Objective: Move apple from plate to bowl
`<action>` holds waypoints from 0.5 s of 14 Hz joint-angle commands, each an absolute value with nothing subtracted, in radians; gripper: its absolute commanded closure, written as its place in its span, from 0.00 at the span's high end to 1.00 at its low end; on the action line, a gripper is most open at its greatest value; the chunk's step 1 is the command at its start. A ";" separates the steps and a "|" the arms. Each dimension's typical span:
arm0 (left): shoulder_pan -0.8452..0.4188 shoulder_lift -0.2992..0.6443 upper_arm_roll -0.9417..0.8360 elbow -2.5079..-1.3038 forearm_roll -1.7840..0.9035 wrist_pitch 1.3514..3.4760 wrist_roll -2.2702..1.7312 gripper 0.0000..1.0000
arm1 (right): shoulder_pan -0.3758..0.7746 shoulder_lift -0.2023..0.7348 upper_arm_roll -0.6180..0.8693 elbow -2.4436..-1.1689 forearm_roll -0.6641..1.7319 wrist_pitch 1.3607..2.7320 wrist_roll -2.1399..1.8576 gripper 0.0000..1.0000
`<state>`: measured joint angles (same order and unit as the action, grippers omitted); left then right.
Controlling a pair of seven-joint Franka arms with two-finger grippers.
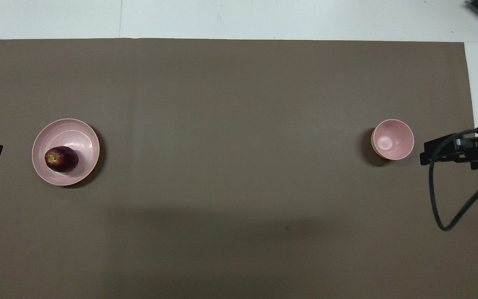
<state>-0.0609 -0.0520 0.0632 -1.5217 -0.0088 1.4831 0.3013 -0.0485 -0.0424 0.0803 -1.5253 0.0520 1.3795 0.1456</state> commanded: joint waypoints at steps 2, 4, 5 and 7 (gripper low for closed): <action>-0.064 -0.064 0.067 -1.523 -0.012 1.474 0.291 1.00 | -0.063 -0.049 0.081 -1.519 0.055 1.368 0.120 1.00; -0.064 -0.064 0.067 -1.523 -0.012 1.473 0.291 1.00 | -0.063 -0.049 0.080 -1.519 0.055 1.365 0.117 1.00; -0.064 -0.064 0.067 -1.523 -0.012 1.474 0.290 1.00 | -0.061 -0.049 0.080 -1.519 0.055 1.368 0.118 1.00; -0.069 -0.064 0.067 -1.523 -0.014 1.474 0.290 1.00 | -0.063 -0.049 0.080 -1.519 0.055 1.368 0.118 1.00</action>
